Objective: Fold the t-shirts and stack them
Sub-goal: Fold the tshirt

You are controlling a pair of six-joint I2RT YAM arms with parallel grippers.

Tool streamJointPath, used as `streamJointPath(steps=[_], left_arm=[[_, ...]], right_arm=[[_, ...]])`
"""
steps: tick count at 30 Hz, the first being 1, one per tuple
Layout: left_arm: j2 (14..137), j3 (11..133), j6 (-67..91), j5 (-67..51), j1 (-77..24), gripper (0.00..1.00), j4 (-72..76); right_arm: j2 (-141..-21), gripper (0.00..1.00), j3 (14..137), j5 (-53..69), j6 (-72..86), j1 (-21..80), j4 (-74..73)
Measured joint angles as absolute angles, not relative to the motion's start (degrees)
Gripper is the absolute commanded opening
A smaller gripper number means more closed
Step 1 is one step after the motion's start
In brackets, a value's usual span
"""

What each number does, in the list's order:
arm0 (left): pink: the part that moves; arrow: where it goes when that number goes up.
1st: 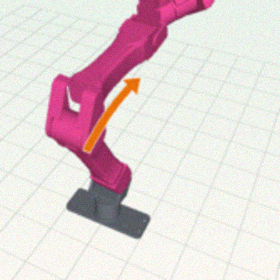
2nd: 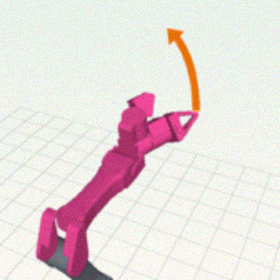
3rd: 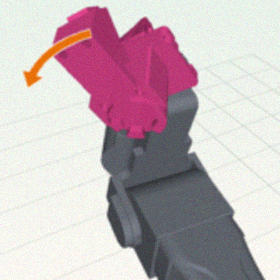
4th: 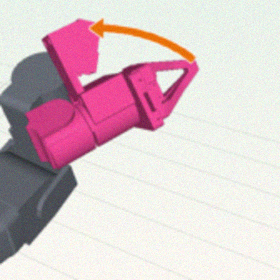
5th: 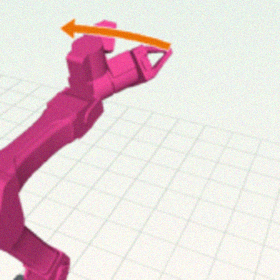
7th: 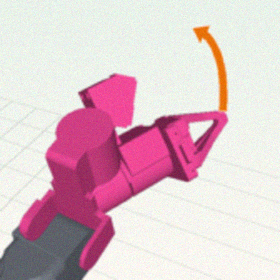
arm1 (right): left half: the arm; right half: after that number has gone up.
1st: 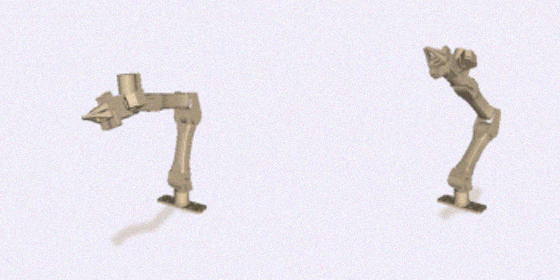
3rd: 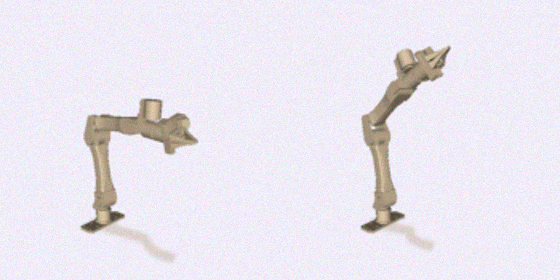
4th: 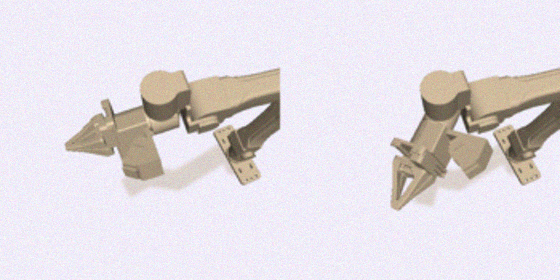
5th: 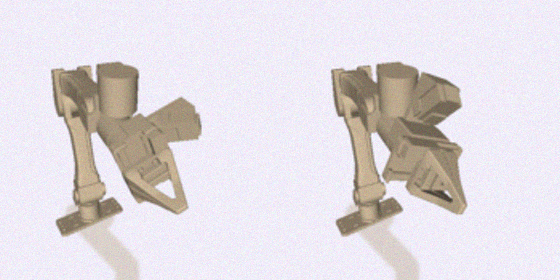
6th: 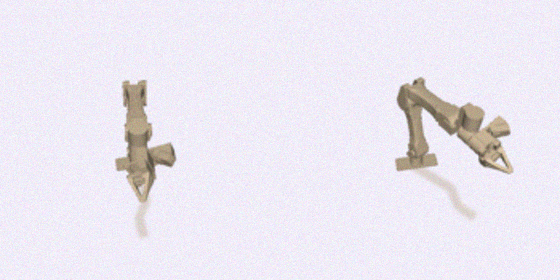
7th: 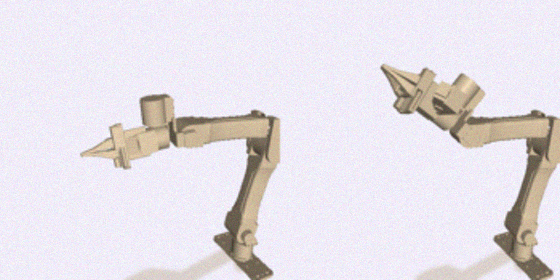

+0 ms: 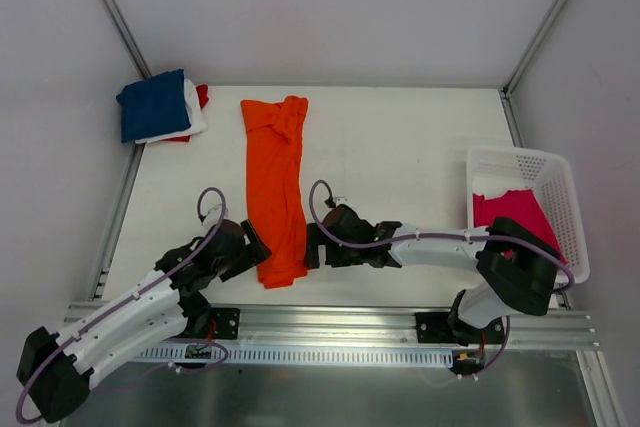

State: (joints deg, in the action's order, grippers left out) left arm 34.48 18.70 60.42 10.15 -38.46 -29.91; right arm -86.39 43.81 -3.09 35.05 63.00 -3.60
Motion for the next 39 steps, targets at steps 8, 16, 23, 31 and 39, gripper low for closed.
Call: streamJointPath(steps=[8, 16, 23, 31, 39], left_arm=[[43.3, 18.7, 62.9, 15.6, -45.1, 0.84, -23.7], [41.7, 17.9, 63.8, 17.3, -45.8, 0.84, -22.0], [39.9, 17.2, 64.1, 18.1, -45.8, 0.81, -21.7], [39.1, 15.6, 66.9, 18.1, -47.3, 0.62, -21.6], [41.5, 15.1, 68.8, 18.3, -48.8, 0.59, -19.4]], right_arm=[[-91.9, 0.99, 47.4, -1.7, 35.3, 63.0, 0.1], [-97.3, 1.0, 51.4, 1.7, 35.6, 63.0, 4.8], [-97.9, 0.99, 51.5, 2.5, 36.0, 63.0, 6.0], [-96.4, 0.99, 48.1, 2.4, 37.5, 63.0, 10.0], [-96.0, 0.99, 46.5, 2.4, 38.8, 63.2, 12.8]])
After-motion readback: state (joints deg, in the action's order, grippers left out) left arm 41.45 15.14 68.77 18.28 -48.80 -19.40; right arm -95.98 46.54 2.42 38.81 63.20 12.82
